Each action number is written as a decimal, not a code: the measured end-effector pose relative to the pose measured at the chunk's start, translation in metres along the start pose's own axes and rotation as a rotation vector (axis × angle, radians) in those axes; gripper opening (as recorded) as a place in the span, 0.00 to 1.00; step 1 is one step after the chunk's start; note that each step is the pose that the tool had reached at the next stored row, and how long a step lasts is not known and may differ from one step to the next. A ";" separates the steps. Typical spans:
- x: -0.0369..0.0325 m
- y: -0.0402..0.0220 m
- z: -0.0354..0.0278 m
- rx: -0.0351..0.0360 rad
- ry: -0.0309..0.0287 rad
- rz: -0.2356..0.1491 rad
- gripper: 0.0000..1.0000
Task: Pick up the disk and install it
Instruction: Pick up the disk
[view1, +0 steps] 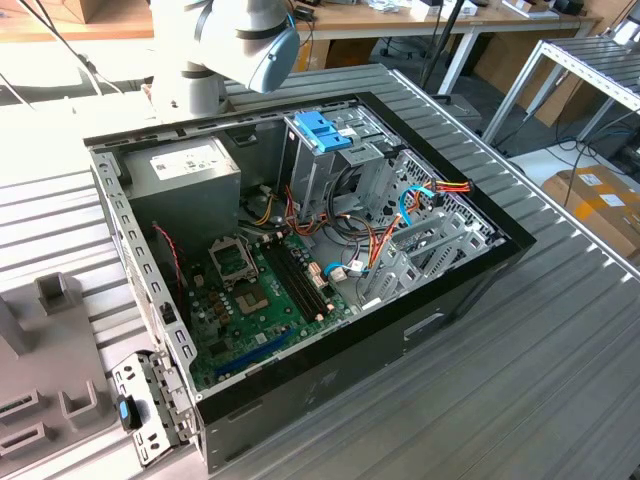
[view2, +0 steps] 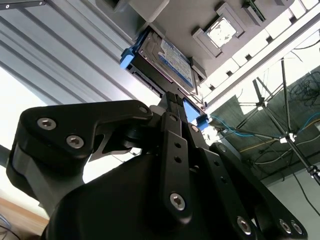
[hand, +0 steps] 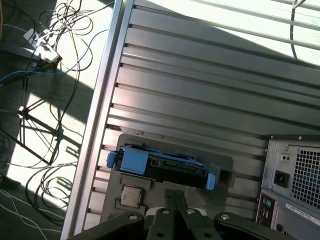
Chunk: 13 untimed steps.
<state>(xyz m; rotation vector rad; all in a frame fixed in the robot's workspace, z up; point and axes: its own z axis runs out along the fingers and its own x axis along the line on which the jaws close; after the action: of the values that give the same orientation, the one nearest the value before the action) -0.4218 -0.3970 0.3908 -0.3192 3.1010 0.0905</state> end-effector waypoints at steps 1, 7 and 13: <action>0.0000 0.0000 0.0000 0.0000 0.0001 -0.001 0.11; 0.0000 0.0000 0.0000 -0.0003 0.0006 -0.012 0.11; 0.0000 0.0000 0.0000 -0.0006 0.0012 -0.022 0.11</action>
<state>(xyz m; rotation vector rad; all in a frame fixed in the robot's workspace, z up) -0.4218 -0.3969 0.3908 -0.3534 3.0979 0.0909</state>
